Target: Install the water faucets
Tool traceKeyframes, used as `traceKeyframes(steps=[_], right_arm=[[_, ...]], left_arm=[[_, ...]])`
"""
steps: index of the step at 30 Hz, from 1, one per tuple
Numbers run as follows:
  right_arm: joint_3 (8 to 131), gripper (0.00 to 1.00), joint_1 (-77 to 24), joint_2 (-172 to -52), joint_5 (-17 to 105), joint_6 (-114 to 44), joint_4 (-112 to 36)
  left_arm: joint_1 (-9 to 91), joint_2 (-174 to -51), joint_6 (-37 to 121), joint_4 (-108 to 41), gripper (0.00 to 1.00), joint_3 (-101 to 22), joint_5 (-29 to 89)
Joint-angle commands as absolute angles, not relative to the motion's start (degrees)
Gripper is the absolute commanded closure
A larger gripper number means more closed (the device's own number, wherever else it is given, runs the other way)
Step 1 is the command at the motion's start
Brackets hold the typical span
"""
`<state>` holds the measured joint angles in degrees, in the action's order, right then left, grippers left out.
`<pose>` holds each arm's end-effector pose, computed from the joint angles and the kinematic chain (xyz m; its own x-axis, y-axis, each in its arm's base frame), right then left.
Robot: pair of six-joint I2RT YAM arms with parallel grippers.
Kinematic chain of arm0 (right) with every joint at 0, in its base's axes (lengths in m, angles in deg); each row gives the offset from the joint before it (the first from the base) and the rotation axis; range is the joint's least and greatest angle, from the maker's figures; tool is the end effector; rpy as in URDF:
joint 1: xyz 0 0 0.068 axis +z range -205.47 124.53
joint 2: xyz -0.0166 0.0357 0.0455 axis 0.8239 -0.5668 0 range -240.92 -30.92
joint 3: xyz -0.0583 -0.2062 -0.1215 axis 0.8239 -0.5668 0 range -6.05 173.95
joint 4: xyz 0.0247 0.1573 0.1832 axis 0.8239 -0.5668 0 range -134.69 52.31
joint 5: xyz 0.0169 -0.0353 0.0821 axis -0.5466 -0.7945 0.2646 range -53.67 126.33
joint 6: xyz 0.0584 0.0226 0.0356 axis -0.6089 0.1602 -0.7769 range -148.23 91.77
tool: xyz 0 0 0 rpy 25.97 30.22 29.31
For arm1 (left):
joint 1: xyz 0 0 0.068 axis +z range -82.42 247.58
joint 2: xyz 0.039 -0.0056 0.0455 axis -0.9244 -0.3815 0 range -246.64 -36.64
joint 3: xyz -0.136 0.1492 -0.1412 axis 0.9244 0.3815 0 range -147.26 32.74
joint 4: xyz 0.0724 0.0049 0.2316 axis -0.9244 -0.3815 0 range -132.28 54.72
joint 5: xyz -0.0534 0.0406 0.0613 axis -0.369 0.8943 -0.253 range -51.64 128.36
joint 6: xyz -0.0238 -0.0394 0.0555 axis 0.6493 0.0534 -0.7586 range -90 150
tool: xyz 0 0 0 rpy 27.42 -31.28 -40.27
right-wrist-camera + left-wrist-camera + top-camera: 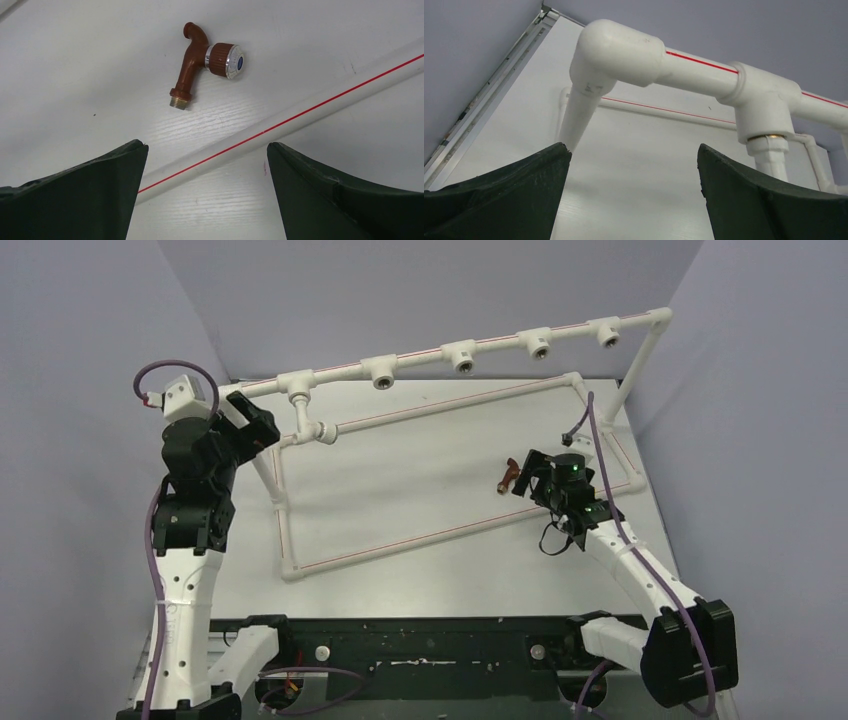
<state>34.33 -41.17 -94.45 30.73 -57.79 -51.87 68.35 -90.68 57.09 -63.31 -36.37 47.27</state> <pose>0.2447 0.0563 0.2112 -0.5953 0.3550 -0.7208 0.1416 0.9294 0.3408 0.2121 0.0121 0.3915 -0.1250 -0.4518 -0.8833 -0.2484 0.8762 -0.4130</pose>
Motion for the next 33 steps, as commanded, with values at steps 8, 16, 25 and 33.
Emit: traceKeyframes(steps=[8, 16, 25, 33], right_arm=[[35.4, 0.09, -41.3, -105.9, 26.0, -63.8, -39.0], [41.5, 0.07, -40.0, -115.7, 22.0, -64.5, -39.6], [46.3, 0.04, -37.5, -122.6, 16.7, -65.6, -40.3], [49.9, 0.05, -35.9, -128.2, 13.1, -66.5, -40.8]], left_arm=[[58.2, -80.8, 48.2, -70.3, 0.03, -34.7, 59.4], [51.3, -75.1, 45.0, -73.4, 0.03, -35.4, 68.0], [46.3, -71.3, 44.3, -76.8, 0.03, -36.8, 70.6], [42.4, -69.4, 43.1, -77.1, 0.03, -36.9, 73.0]])
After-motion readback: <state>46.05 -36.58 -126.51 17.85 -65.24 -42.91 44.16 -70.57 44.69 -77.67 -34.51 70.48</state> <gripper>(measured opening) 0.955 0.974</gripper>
